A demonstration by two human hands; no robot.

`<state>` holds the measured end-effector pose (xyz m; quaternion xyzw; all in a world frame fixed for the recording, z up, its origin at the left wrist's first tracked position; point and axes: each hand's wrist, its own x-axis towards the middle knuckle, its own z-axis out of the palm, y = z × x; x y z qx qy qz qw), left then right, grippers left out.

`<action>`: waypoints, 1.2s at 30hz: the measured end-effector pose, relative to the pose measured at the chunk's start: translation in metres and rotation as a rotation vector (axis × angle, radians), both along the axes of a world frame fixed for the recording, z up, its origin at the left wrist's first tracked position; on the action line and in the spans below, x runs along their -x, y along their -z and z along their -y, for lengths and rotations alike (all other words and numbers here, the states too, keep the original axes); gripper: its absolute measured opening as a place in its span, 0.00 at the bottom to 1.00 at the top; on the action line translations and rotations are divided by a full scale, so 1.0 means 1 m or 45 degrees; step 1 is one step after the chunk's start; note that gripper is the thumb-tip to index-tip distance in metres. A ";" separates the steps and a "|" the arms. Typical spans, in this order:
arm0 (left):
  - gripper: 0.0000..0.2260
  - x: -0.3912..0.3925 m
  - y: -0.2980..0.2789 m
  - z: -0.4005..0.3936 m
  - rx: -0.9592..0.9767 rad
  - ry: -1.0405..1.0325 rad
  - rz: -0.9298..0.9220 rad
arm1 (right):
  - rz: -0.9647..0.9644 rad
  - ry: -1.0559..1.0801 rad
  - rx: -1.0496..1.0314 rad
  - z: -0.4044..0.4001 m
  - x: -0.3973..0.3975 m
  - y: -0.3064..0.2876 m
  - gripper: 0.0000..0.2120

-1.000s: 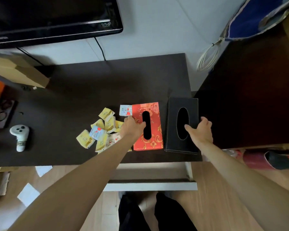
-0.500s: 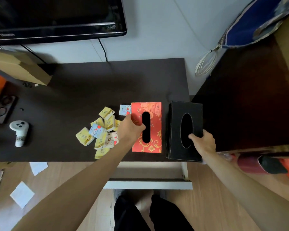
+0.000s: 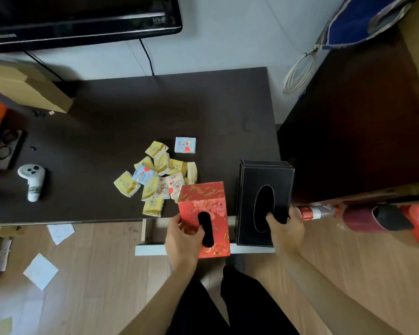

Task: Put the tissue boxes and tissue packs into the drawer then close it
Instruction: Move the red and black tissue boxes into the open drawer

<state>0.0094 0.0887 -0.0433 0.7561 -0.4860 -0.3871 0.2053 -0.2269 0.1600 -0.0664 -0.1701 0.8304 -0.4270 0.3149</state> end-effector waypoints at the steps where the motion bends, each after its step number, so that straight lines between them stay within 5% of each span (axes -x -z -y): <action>1: 0.24 -0.003 0.004 -0.005 -0.007 -0.025 0.007 | -0.019 -0.028 0.030 -0.004 -0.005 0.003 0.10; 21: 0.22 -0.042 0.012 -0.075 -0.295 0.191 0.180 | -0.093 -0.151 -0.174 -0.099 -0.047 0.008 0.17; 36: 0.22 -0.085 0.098 -0.066 -0.538 0.296 0.368 | -0.040 -0.574 -0.730 -0.095 -0.096 0.081 0.18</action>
